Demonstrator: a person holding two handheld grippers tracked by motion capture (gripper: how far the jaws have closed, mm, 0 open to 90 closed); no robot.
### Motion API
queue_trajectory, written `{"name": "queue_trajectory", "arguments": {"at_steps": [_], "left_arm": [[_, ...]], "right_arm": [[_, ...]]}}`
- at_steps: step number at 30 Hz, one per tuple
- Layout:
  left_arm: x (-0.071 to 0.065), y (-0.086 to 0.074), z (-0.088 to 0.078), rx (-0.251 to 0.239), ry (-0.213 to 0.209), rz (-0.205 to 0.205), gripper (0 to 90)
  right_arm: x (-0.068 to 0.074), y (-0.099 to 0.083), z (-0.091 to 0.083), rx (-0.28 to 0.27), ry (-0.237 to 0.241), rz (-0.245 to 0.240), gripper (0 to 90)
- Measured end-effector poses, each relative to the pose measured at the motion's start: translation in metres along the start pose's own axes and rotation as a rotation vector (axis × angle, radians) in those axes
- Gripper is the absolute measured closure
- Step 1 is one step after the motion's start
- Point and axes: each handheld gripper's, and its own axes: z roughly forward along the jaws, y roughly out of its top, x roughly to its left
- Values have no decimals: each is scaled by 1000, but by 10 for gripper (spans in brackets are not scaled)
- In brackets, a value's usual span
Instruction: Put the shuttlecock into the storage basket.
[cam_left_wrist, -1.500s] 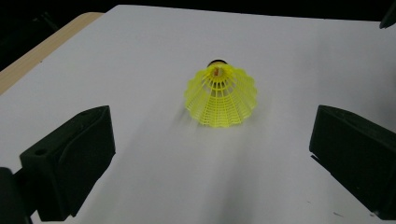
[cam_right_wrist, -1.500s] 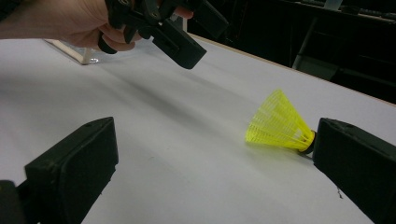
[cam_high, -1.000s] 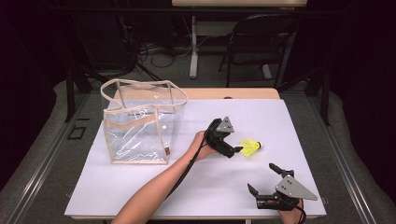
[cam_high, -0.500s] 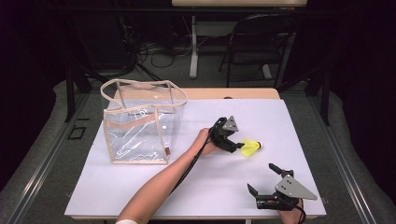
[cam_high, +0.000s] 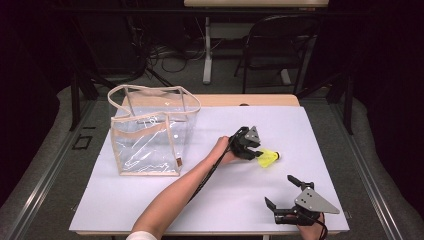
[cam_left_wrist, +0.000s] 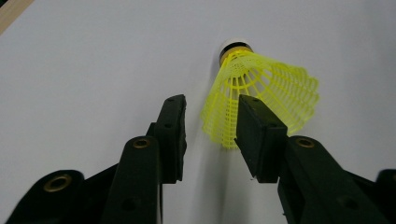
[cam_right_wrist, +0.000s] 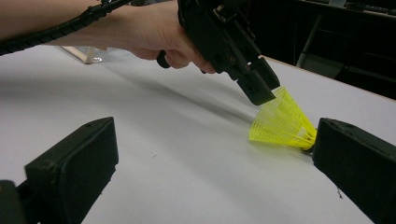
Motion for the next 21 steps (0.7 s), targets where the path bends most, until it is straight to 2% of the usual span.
{"name": "queue_trajectory", "arguments": {"at_steps": [3, 11, 15, 21], "left_arm": [[1, 1, 3, 7, -24, -2, 676], [2, 3, 8, 3, -27, 13, 739], [3, 3, 9, 1, -40, 22, 798], [5, 2, 8, -10, -51, 51, 872]], "right_arm": [[0, 0, 0, 1, 1, 0, 0], [0, -1, 1, 1, 2, 6, 0], [0, -1, 1, 4, 2, 4, 0], [0, -1, 1, 5, 3, 5, 0]]}}
